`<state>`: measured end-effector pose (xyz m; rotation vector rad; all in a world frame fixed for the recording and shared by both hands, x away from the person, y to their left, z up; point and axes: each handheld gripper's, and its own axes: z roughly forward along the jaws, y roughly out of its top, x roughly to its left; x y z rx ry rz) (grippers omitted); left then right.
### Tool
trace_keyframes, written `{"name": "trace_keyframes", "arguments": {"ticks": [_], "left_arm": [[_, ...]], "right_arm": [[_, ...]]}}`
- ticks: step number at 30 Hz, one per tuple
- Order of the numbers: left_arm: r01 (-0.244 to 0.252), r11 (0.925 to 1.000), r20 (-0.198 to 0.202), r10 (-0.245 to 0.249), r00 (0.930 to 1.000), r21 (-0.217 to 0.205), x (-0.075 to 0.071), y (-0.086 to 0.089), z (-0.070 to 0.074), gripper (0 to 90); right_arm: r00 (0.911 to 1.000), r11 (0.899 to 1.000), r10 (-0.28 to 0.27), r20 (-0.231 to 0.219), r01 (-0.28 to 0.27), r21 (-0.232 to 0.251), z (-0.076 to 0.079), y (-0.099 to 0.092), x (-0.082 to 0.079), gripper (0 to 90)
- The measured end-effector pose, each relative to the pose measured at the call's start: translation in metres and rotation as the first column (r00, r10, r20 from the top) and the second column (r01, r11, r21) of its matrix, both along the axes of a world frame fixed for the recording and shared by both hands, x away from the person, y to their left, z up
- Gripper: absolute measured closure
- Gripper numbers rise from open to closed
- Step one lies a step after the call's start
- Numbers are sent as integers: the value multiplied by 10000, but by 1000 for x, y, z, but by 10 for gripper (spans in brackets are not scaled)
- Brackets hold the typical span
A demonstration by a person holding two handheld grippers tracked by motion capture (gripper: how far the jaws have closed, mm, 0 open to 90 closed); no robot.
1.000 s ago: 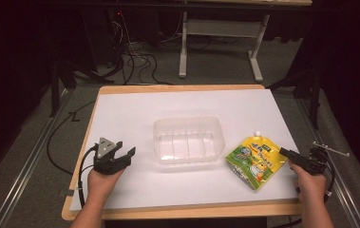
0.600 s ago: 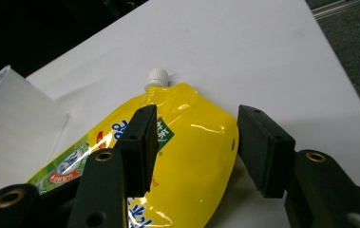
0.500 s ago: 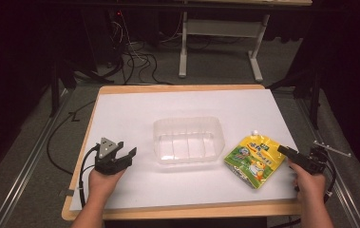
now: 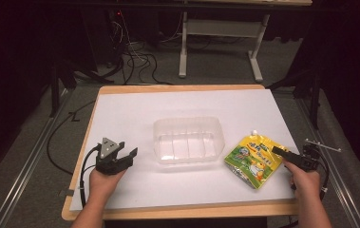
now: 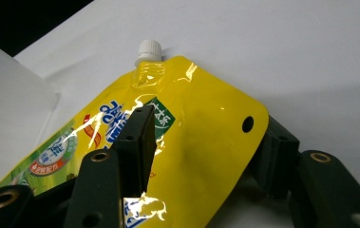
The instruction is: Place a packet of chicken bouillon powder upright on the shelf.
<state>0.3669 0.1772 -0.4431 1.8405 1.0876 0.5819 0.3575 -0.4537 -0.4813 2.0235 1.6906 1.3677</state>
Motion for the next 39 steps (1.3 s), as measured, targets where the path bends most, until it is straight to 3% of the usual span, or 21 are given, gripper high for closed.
{"name": "trace_keyframes", "arguments": {"ticks": [2,5,6,7,9,11,13,15,16,19,24,25,26,27,29,30,31,34,35,38,39], "left_arm": [[-16,10000,9,16,10000,-6,0,0,0,430],[-1,10000,11,1,10000,-4,0,-1,0,430],[-6,10000,22,6,10000,15,0,-1,0,430],[-8,10000,5,8,10000,20,1,-1,0,430],[23,10000,-7,-23,10000,45,1,-2,-1,433],[75,10000,53,-75,10000,50,0,-3,0,439],[77,10000,73,-77,9999,52,0,-3,1,439],[81,10000,78,-81,9999,-16,0,-2,1,440],[83,10000,74,-83,9999,-51,0,-2,1,440],[122,9999,121,-121,9999,-102,-1,-2,1,441],[209,9996,145,-206,9997,-207,-1,-3,2,441],[224,9995,168,-220,9996,-244,-2,-4,2,441],[224,9995,168,-220,9996,-244,-2,-4,2,440],[246,9994,166,-242,9996,-257,-2,-4,2,440],[264,9993,165,-259,9995,-274,-2,-4,2,440],[245,9993,150,-241,9996,-265,-2,-4,2,440],[245,9993,150,-241,9996,-265,-2,-4,2,439],[261,9993,138,-257,9996,-249,-2,-3,2,439],[261,9993,138,-257,9996,-249,-2,-3,2,439],[243,9993,146,-239,9996,-273,-2,-2,3,439],[230,9993,162,-226,9996,-280,-1,-2,3,440]], "right_arm": [[10000,10000,-19,-88,20,92,0,0,1,540],[9998,9997,191,-61,-190,151,-1,-1,1,713],[9998,9997,191,-61,-190,151,-1,-1,1,713],[9991,9992,291,301,-283,-267,1,0,-2,847],[9988,9983,304,372,-285,-505,3,1,-3,894],[9975,9942,371,597,-308,-1026,7,6,-6,900],[9952,9916,447,876,-336,-1249,12,8,-9,900],[9941,9914,441,993,-312,-1273,15,9,-11,900],[9899,9905,443,1343,-260,-1350,22,12,-15,900],[9843,9896,484,1697,-242,-1419,29,14,-20,900],[9619,9879,590,2668,-178,-1542,51,25,-35,900],[9479,9860,713,3104,-199,-1658,59,31,-41,900],[9405,9841,804,3301,-224,-1759,64,35,-43,900],[9405,9841,804,3301,-224,-1759,64,35,-43,900],[9271,9818,952,3626,-273,-1880,71,42,-47,900],[9140,9792,1087,3908,-308,-2005,79,49,-51,900],[9140,9792,1087,3908,-308,-2005,79,49,-51,900],[8888,9768,1349,4381,-449,-2096,91,62,-57,900],[8888,9768,1349,4381,-449,-2096,91,62,-57,900],[8737,9744,1499,4628,-513,-2189,99,70,-61,900],[8620,9715,1606,4808,-519,-2315,104,74,-64,900]]}}
